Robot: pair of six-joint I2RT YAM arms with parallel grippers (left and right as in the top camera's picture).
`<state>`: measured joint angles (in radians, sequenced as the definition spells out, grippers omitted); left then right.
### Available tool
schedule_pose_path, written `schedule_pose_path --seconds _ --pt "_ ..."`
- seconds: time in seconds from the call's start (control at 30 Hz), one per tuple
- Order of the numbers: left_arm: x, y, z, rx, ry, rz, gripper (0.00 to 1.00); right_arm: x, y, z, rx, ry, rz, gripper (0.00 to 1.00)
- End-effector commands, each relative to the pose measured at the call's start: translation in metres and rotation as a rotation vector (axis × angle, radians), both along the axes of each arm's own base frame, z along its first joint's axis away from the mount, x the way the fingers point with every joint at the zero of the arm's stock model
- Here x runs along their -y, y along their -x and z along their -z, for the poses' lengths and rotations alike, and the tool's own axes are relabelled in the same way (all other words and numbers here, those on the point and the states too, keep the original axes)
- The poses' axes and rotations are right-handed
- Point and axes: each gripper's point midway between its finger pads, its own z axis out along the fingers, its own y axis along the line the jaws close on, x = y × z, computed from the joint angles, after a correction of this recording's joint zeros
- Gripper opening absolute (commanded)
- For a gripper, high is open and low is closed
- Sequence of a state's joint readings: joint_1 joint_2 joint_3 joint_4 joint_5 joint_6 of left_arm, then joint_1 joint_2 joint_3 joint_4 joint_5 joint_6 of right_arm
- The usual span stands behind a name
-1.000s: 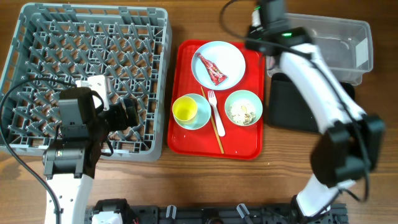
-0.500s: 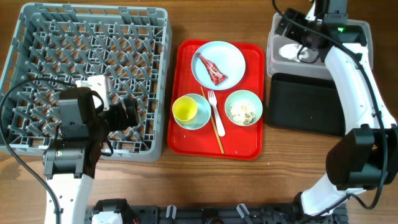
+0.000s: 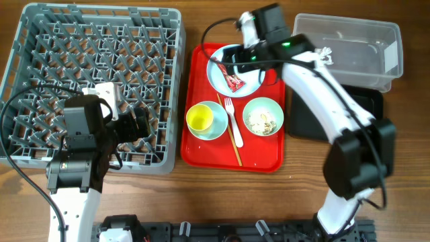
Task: Sort waste into correct bins and load items into the dishwasher rack
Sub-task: 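Grasp the red snack wrapper on the plate with the right gripper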
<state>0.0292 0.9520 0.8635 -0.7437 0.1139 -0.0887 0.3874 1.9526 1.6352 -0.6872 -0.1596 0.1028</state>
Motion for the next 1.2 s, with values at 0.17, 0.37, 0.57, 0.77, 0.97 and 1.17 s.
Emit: schedule_pose_path --seconds 0.17,0.37,0.57,0.77,0.97,1.17 --pt "-0.001 -0.002 -0.006 0.008 0.007 -0.008 1.0 -0.007 0.003 0.09 -0.127 0.119 0.008 0.98" --pt "-0.001 -0.001 -0.005 0.005 0.007 -0.008 1.0 -0.005 0.004 0.122 -0.181 0.133 0.05 0.94" --pt "-0.001 -0.001 -0.005 0.004 0.007 -0.008 1.0 -0.002 0.007 0.137 -0.211 0.152 0.062 0.74" --pt "-0.001 -0.001 -0.005 0.004 0.007 -0.008 1.0 0.001 0.006 0.137 -0.219 0.15 0.106 0.36" --pt "-0.001 0.0 -0.004 0.001 0.007 -0.008 1.0 0.004 -0.002 0.116 -0.198 0.121 0.157 0.08" --pt "-0.001 0.0 -0.004 -0.003 0.008 -0.008 1.0 0.046 -0.03 0.038 -0.058 0.046 0.308 0.04"
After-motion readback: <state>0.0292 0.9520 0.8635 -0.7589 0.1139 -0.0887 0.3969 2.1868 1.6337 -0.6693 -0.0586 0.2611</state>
